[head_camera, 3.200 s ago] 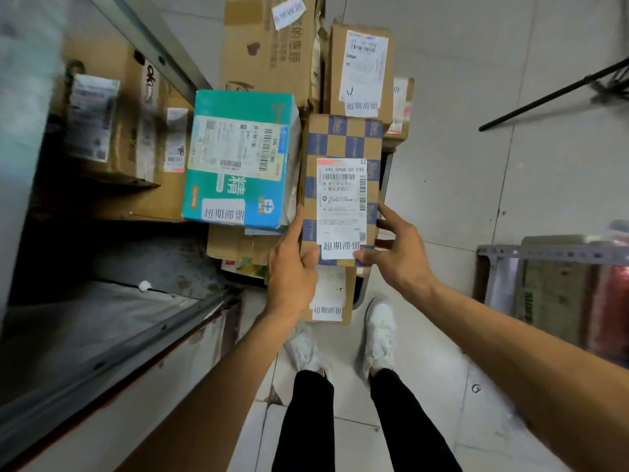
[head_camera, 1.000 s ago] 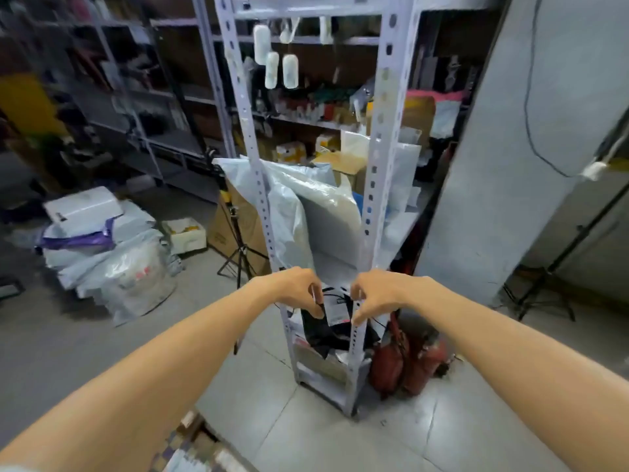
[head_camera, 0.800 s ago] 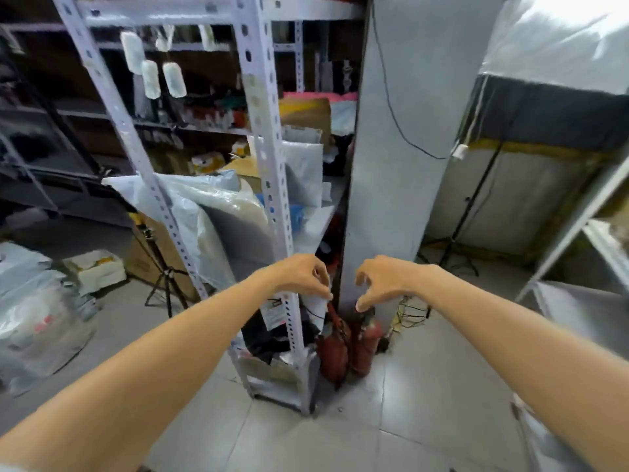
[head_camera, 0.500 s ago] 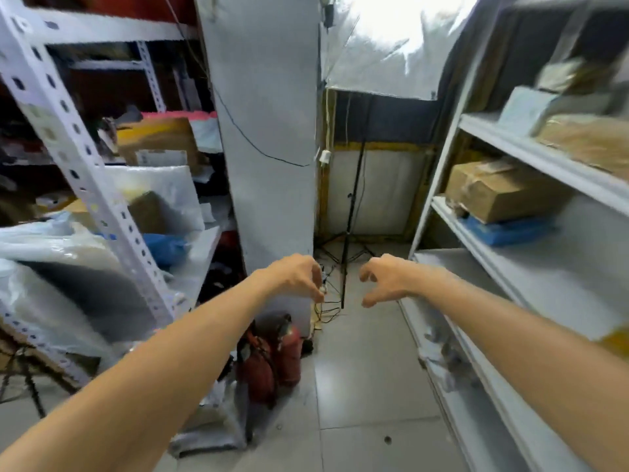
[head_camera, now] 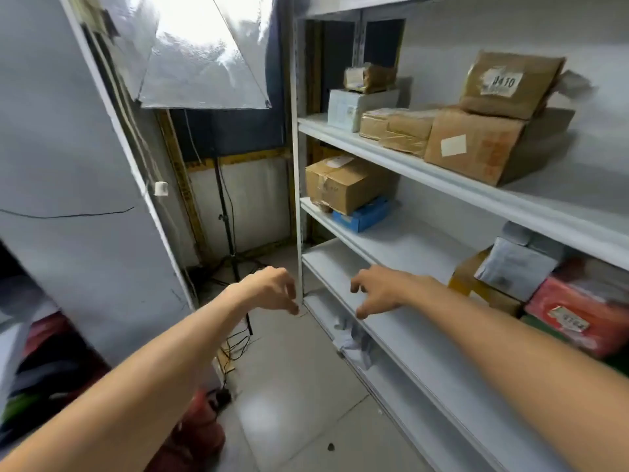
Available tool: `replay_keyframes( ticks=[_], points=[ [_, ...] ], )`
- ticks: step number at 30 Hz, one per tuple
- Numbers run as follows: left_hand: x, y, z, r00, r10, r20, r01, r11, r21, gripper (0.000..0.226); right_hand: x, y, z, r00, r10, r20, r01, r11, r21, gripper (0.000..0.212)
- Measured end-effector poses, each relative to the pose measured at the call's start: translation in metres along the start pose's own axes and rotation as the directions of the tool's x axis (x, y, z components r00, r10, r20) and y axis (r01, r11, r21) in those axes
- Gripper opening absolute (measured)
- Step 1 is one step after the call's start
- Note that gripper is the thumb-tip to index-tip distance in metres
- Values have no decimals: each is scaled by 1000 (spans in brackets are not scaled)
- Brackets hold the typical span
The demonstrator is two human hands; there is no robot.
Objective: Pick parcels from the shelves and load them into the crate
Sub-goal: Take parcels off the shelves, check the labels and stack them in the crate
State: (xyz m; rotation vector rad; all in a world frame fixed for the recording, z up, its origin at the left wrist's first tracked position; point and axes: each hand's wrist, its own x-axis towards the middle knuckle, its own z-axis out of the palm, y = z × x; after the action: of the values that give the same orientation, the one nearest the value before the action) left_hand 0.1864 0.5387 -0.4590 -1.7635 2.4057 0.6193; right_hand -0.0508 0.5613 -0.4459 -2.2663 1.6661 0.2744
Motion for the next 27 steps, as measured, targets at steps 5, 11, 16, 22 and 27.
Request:
replay_keyframes(
  ticks=[5,11,16,22,27],
  points=[
    [90,57,-13,993,115,23,-116,991,68,35,17,70,-13,992,110,-62,-107,993,39,63],
    [185,147,-18,958,284,47,-288,942,170,35,7,155,-13,953,279,-115,-267,958,106,61],
    [230,227,-4,895,428,124,-445,874,198,36,-23,211,-4,889,453,-67,-435,881,185,62],
    [261,293,6,811,561,168,-585,787,194,38,-58,250,-4,782,620,-55,-590,767,252,55],
    [289,320,9,723,660,203,-690,701,180,37,-72,263,3,682,729,-52,-667,649,365,52]
  ],
)
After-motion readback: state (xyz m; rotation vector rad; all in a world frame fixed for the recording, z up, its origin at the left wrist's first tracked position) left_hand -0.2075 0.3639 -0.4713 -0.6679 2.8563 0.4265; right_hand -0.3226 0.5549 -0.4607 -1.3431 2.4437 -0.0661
